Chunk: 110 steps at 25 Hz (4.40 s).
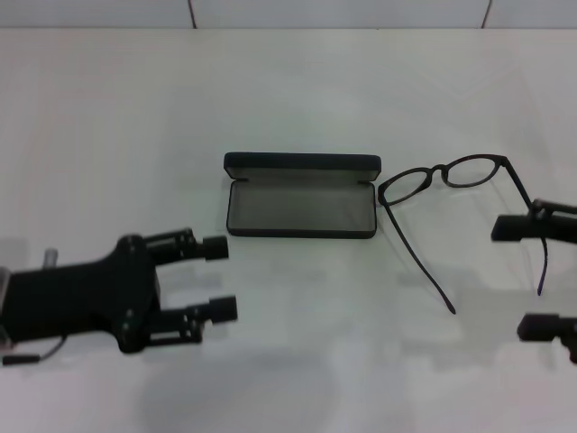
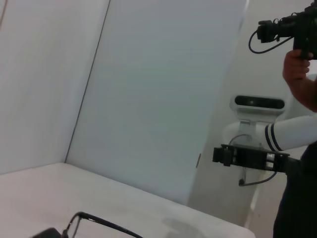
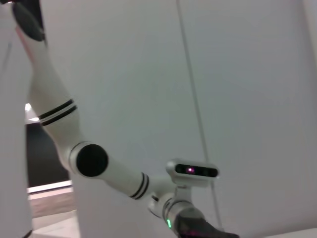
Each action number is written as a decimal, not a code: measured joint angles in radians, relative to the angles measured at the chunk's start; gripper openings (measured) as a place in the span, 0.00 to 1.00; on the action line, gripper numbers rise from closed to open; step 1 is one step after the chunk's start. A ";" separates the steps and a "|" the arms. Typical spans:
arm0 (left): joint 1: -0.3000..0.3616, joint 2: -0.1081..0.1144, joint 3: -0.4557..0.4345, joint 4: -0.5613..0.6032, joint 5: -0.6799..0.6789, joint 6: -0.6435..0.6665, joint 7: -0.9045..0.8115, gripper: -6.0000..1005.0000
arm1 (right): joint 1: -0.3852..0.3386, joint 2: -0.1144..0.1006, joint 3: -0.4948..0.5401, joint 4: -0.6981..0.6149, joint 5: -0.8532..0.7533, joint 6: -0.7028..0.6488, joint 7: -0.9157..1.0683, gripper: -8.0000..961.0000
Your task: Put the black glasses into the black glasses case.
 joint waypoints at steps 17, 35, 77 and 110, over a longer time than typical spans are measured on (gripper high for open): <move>0.042 -0.043 -0.003 0.018 0.011 0.010 -0.019 0.84 | 0.090 -0.001 -0.039 -0.107 -0.120 0.069 0.156 0.90; 0.001 -0.041 -0.006 0.011 0.054 -0.057 -0.044 0.88 | 0.538 0.015 -0.244 -0.766 -1.018 0.038 0.832 0.80; -0.026 -0.073 -0.012 -0.027 0.065 -0.127 -0.070 0.83 | 0.552 0.099 -0.627 -0.222 -0.875 0.856 0.616 0.44; -0.026 -0.069 -0.012 -0.028 0.051 -0.105 -0.063 0.79 | 0.435 0.085 -0.417 -0.527 -0.912 0.489 0.570 0.12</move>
